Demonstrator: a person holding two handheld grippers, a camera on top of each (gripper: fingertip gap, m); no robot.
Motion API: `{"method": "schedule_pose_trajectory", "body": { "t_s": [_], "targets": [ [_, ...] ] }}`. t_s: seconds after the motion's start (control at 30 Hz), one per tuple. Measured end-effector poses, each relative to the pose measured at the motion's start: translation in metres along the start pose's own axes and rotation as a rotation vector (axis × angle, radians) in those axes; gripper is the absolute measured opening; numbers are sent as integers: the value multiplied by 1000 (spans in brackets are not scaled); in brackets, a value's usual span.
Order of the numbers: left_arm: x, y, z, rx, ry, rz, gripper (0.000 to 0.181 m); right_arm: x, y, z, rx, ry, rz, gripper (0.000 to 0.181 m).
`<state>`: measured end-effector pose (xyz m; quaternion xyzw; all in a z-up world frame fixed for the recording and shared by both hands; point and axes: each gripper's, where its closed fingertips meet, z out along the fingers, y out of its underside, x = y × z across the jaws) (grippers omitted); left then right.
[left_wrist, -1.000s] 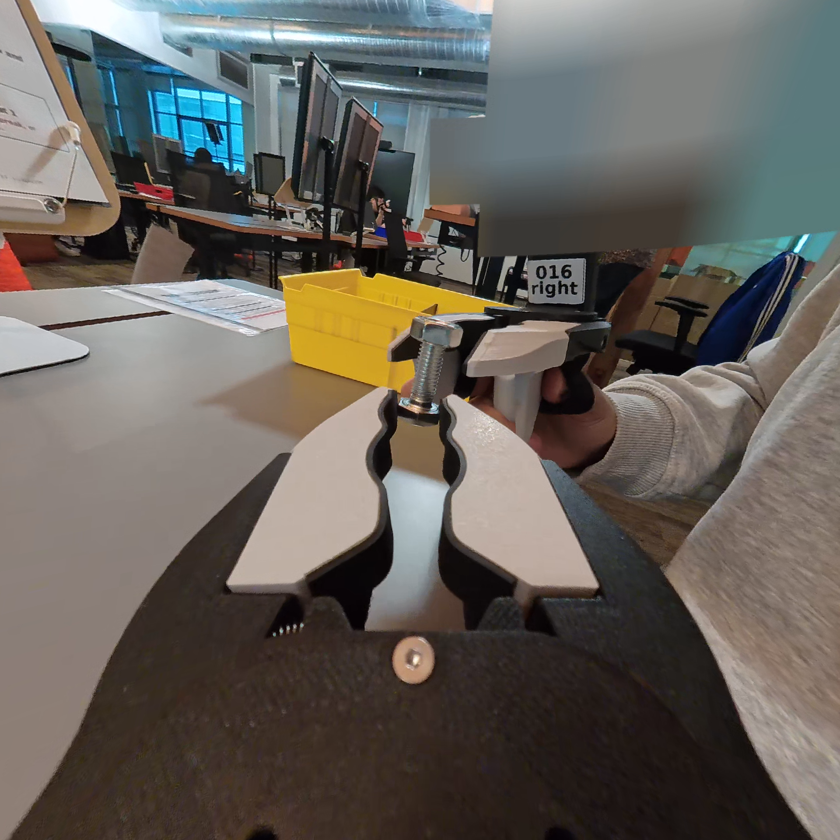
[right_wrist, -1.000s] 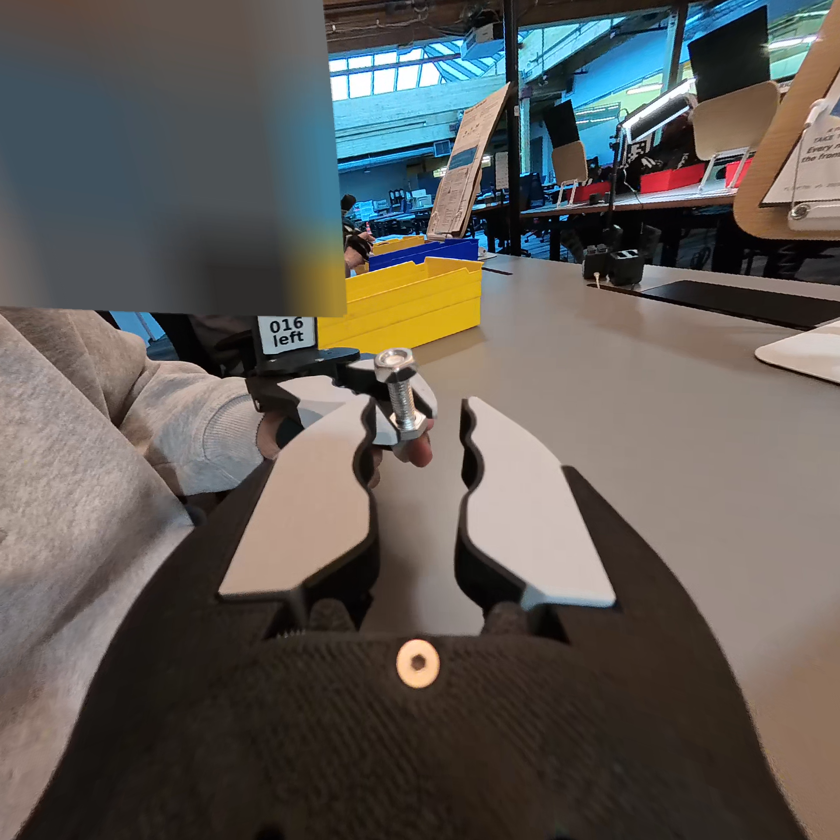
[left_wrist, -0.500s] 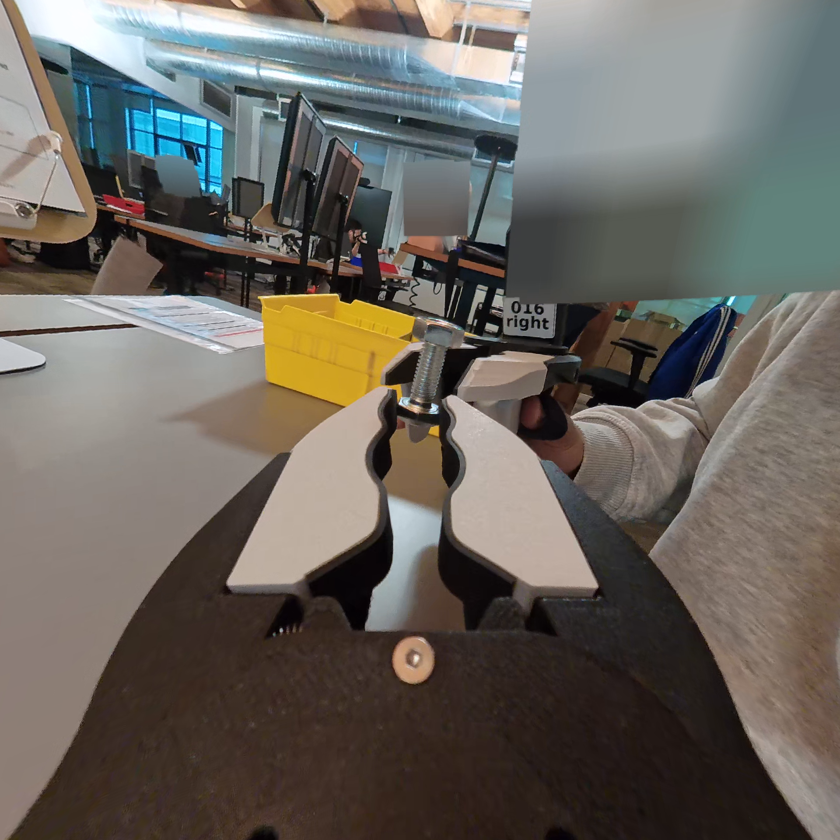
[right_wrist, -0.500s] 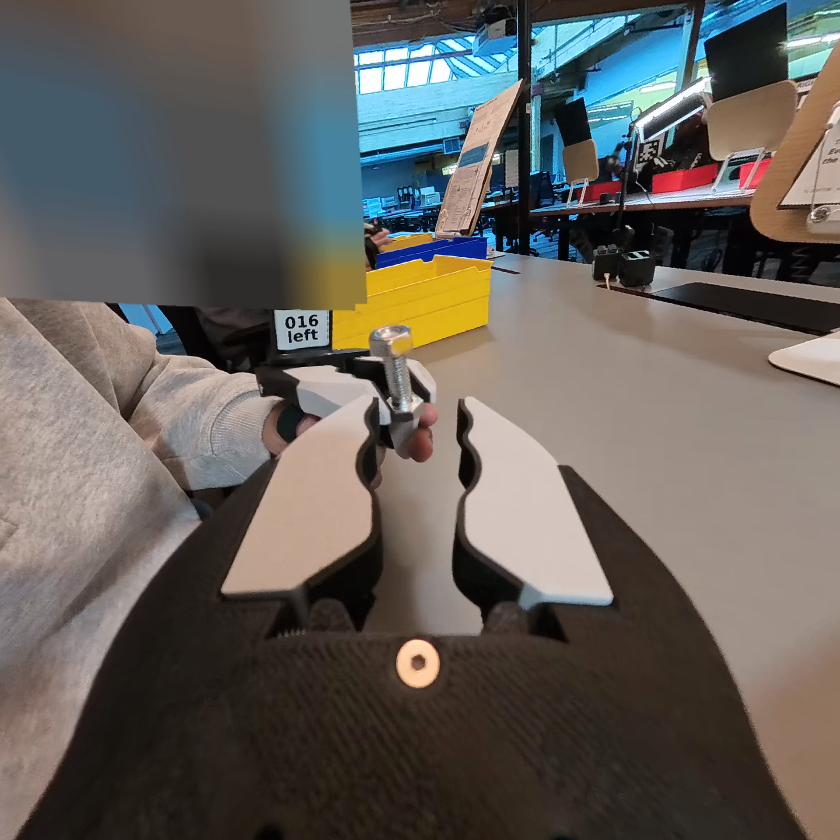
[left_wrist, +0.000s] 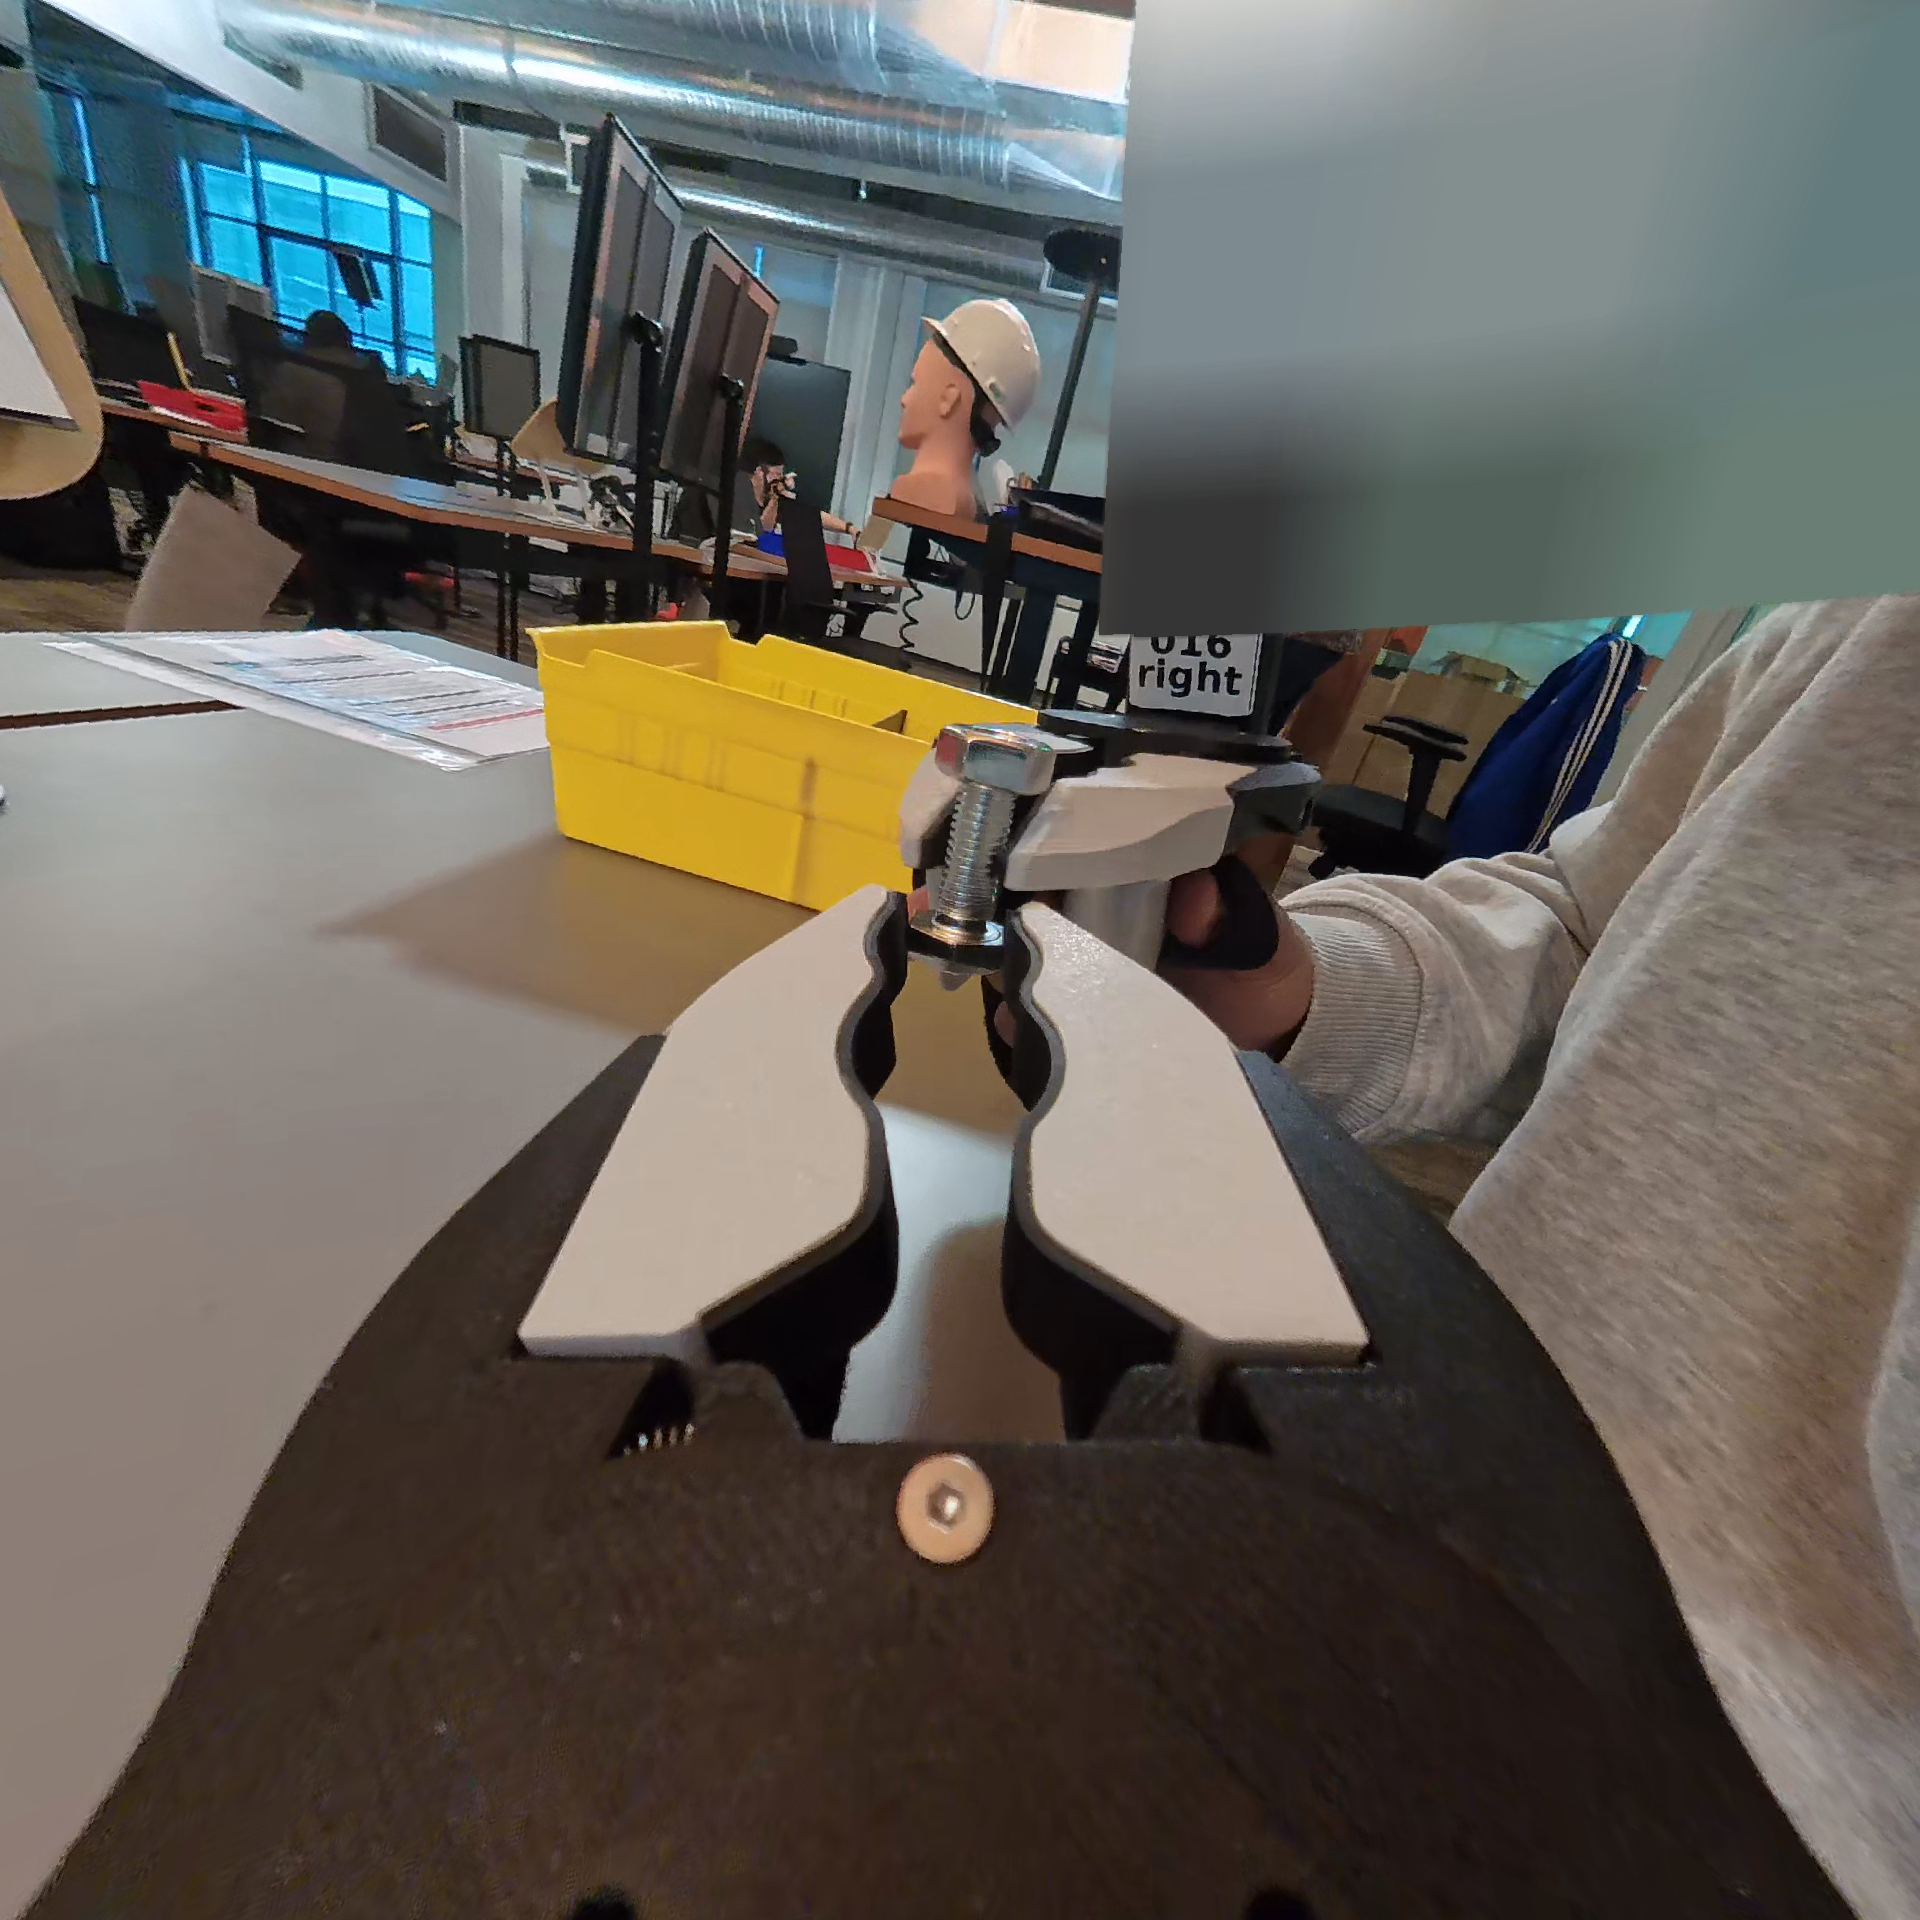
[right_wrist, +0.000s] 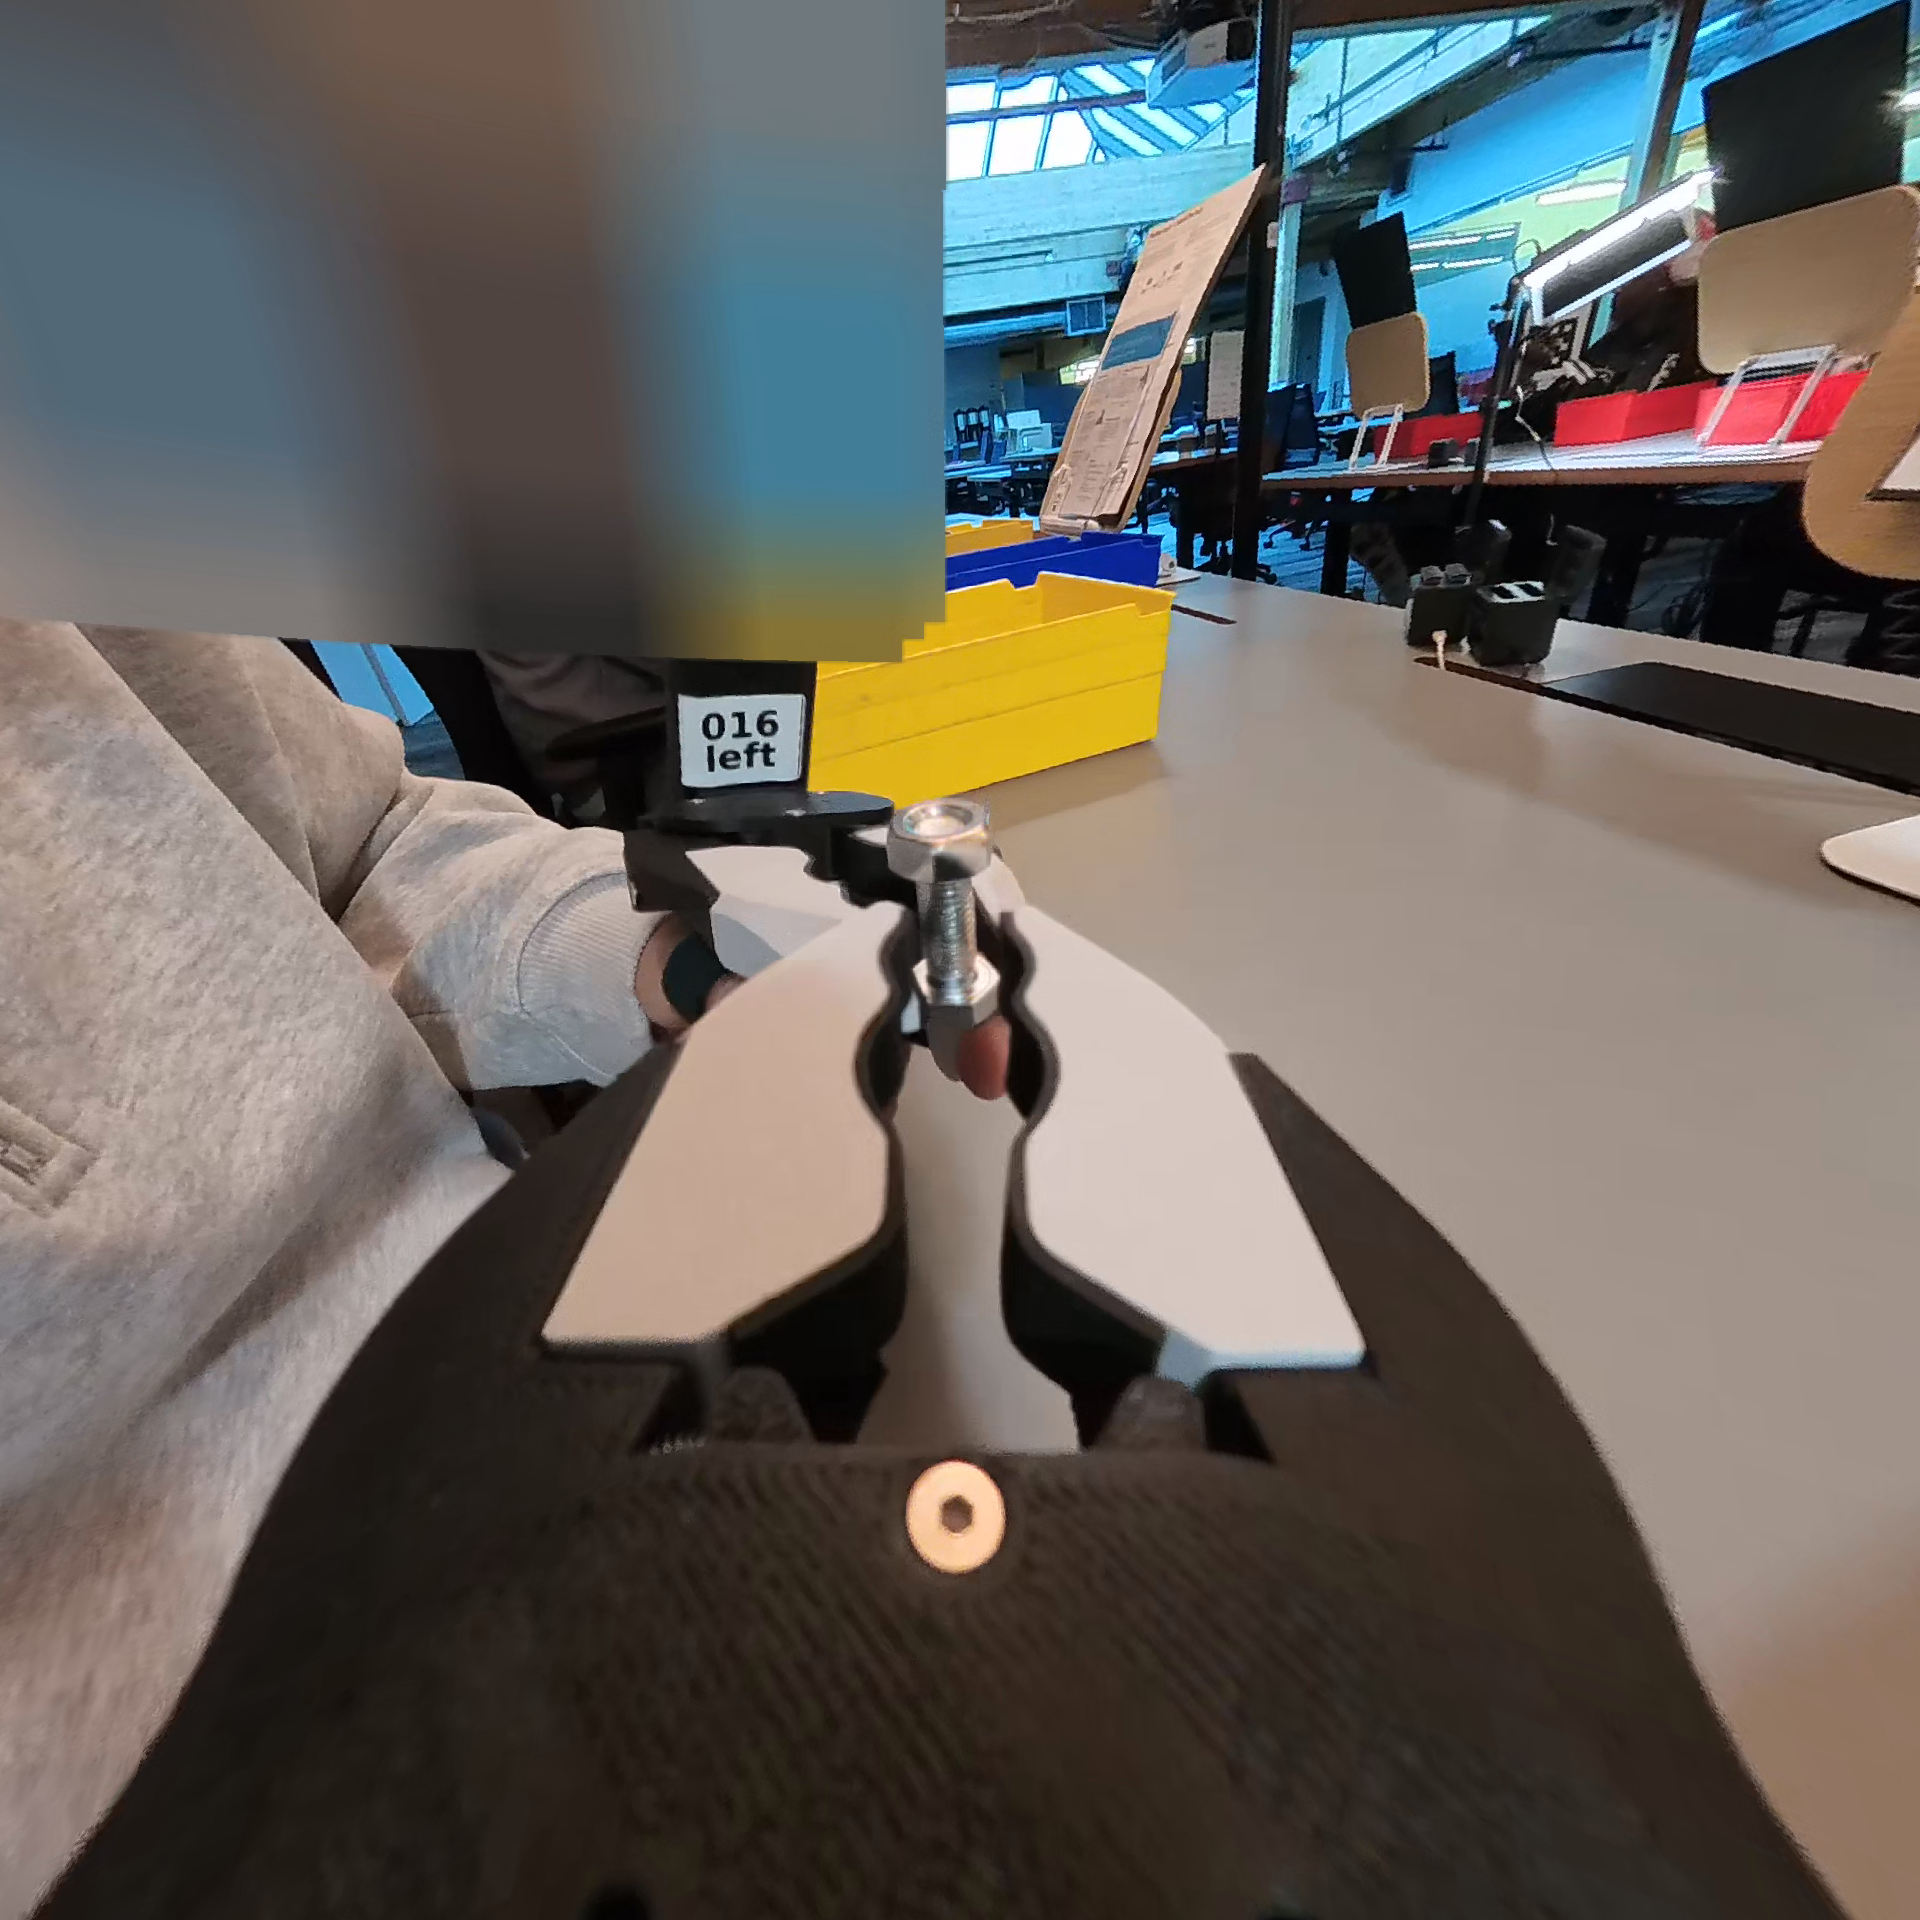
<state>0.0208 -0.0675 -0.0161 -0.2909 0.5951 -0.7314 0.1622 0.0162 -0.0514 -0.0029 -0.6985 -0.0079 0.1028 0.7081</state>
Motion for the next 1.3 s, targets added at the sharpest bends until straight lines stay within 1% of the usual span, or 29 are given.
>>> {"method": "schedule_pose_trajectory", "body": {
  "t_s": [0.03, 0.17, 0.23, 0.33, 0.37, 0.5, 0.6, 0.77, 0.93, 1.3],
  "targets": [
    [0, 0, 0, -2, -3, 4, 18, -1, 0, 0, -4, -1, -13, 10],
    [2, 2, 0, -9, 7, -3, 18, -1, 1, 0, -28, 17, -50, 10],
    [0, 3, 1, -19, -12, 4, 19, 1, 3, 0, -38, 25, -48, 10],
    [-4, 8, 2, -59, -47, 45, 35, 2, 1, -1, -25, 24, -30, 9],
    [-3, 11, 2, -76, -49, 63, 36, 3, 0, -2, -21, 25, -24, 9],
    [4, 16, 5, -107, -31, 136, 33, 4, 1, -4, -28, 14, -10, 9],
    [5, 19, 5, -130, -28, 175, 33, -1, 3, -4, -59, -32, -34, 9],
    [6, 17, 4, -118, -13, 145, 33, -6, 4, -5, -68, -74, -40, 9],
    [7, 19, 3, -124, 20, 83, 28, -7, 6, -6, -72, -98, -23, 9],
    [5, 17, 2, -117, 2, 100, 25, -5, 9, -6, -81, -116, 7, 9]
  ]
}}
